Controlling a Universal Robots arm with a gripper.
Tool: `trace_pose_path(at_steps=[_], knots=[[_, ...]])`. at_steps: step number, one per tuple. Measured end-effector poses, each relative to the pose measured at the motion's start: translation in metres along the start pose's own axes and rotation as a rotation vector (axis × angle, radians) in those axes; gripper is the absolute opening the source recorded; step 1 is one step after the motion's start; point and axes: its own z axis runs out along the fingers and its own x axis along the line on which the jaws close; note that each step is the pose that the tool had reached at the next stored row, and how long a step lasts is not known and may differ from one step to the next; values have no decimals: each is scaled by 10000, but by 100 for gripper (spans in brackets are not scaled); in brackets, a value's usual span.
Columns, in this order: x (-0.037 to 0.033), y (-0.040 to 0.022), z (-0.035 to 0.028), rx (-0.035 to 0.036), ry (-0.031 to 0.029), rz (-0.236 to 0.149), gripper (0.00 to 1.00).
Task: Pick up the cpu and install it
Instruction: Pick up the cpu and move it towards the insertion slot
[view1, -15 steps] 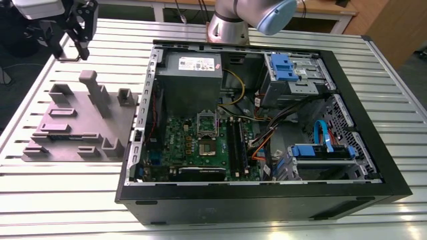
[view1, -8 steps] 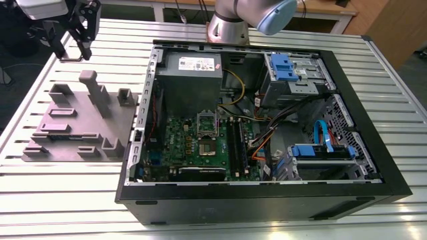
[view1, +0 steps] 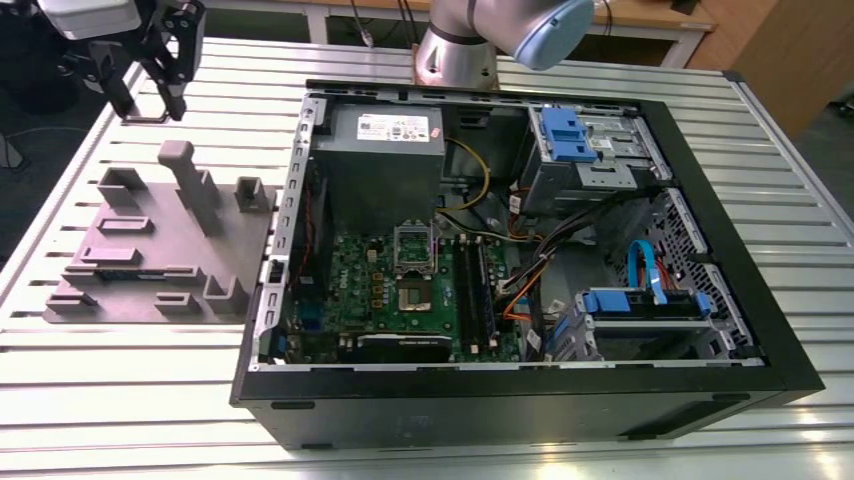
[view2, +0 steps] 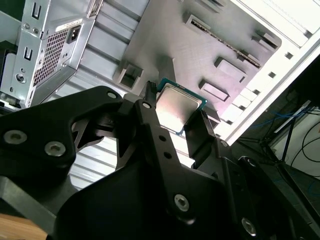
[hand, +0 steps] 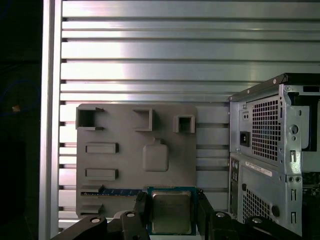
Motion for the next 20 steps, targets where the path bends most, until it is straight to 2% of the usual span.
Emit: trace_pose_path(at_steps=[20], knots=[[-58, 0, 0, 0, 0, -1, 47]])
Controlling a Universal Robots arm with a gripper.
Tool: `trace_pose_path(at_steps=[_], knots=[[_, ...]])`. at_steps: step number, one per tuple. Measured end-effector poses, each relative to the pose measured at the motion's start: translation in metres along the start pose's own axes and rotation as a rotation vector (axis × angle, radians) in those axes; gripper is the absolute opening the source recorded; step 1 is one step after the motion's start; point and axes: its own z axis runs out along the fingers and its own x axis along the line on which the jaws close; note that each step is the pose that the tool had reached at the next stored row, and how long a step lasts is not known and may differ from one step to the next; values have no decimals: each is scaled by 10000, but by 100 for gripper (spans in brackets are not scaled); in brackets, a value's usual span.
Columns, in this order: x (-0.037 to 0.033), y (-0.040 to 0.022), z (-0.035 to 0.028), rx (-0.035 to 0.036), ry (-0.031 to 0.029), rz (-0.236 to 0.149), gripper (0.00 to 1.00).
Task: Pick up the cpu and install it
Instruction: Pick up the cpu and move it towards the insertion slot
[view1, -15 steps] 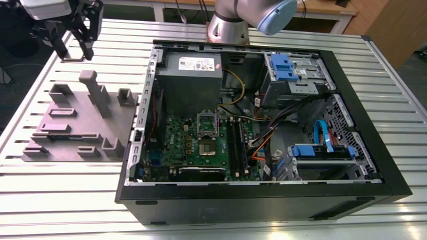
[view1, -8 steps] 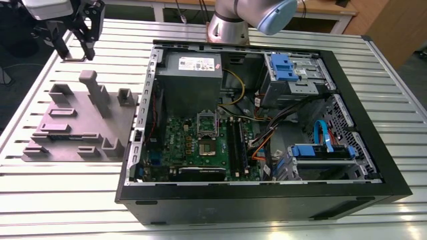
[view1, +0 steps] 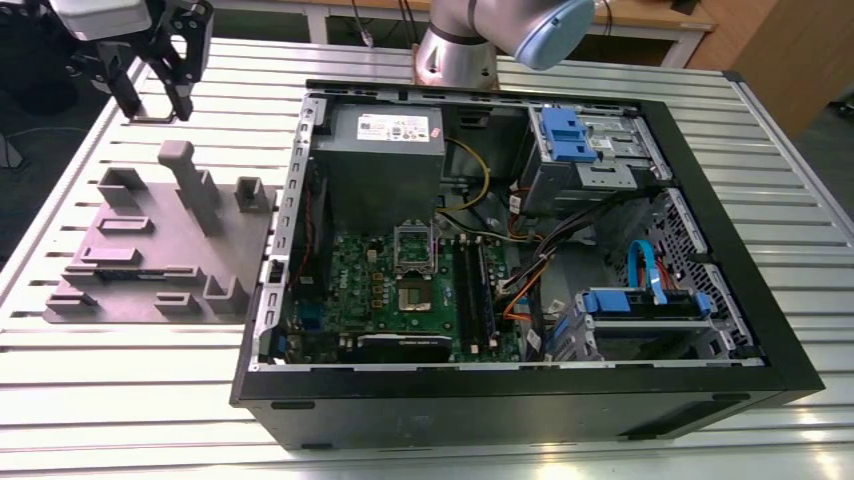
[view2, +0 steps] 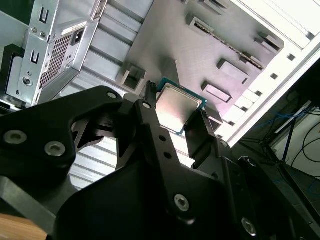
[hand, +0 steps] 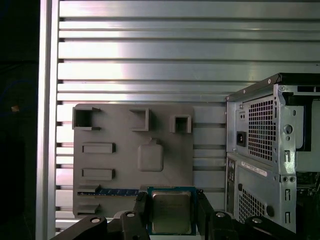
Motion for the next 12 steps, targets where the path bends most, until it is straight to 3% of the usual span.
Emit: trace_pose_path(at_steps=[12], knots=[[-18, 0, 1, 0, 0, 0, 47]])
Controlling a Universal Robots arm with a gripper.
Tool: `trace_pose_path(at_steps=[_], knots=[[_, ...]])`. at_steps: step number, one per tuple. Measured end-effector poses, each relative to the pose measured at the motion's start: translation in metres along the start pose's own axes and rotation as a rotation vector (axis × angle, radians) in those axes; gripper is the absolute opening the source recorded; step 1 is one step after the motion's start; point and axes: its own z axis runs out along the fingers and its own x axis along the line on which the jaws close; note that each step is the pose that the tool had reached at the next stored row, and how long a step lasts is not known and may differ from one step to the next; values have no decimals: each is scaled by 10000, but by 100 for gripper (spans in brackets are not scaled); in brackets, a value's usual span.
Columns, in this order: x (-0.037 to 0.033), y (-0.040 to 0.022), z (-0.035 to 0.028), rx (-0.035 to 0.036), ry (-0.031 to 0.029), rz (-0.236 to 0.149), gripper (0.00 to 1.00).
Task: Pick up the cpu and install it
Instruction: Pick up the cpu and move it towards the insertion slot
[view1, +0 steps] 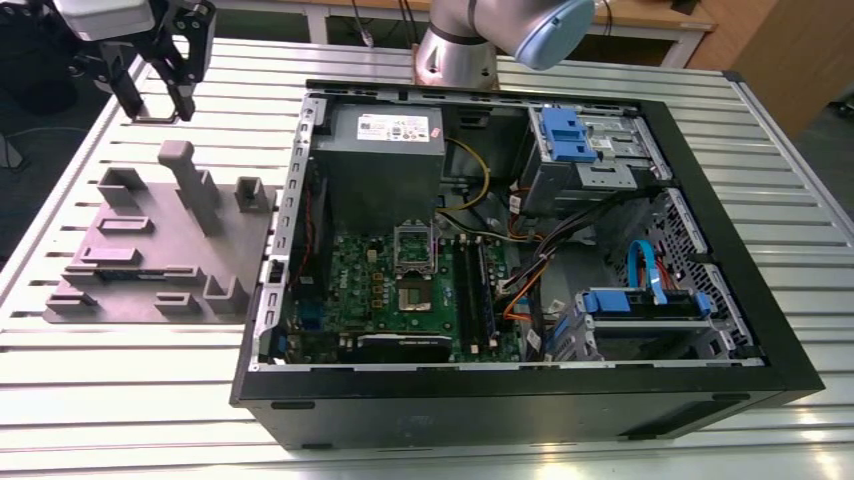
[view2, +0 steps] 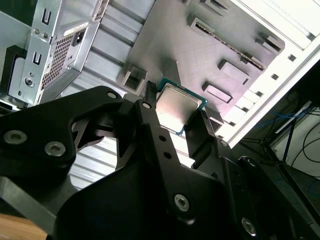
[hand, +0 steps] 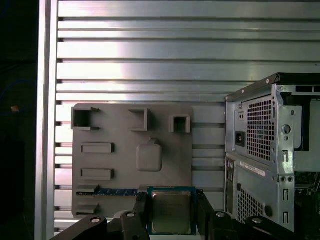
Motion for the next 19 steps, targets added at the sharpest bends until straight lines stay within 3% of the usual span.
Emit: trace_pose_path(at_steps=[19], knots=[[-46, 0, -1, 0, 0, 0, 47]])
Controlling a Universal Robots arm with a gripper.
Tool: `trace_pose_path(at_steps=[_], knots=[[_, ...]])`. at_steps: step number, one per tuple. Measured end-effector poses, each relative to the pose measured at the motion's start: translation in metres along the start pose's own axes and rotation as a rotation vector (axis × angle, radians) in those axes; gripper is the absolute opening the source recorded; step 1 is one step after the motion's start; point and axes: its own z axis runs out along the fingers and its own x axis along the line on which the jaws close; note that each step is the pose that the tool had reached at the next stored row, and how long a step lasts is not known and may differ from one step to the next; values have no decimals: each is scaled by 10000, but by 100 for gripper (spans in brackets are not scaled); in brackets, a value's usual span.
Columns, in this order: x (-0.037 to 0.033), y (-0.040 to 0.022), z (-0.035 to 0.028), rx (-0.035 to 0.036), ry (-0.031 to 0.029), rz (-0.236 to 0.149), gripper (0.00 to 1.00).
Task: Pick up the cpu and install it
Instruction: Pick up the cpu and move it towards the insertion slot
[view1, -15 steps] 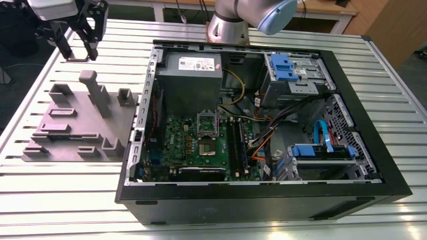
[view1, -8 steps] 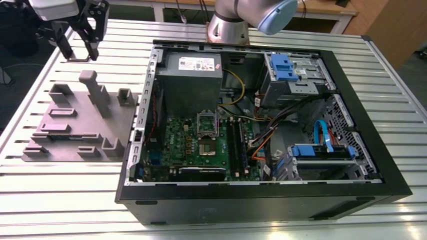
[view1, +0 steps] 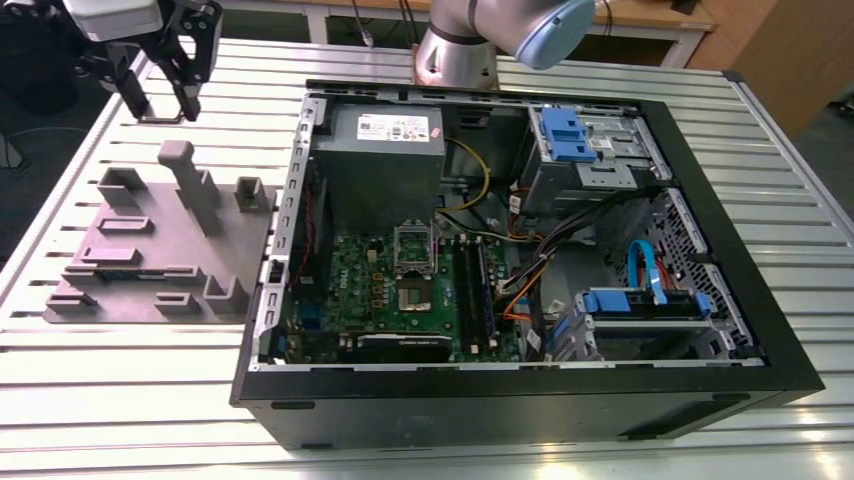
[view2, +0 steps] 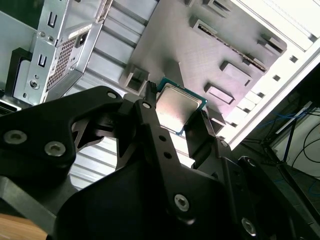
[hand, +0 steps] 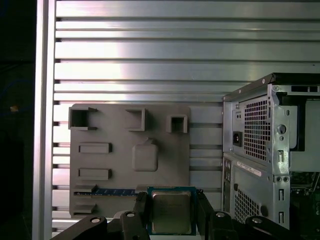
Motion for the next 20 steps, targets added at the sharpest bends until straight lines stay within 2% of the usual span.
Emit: trace_pose_path(at_steps=[20], knots=[[-52, 0, -1, 0, 0, 0, 47]])
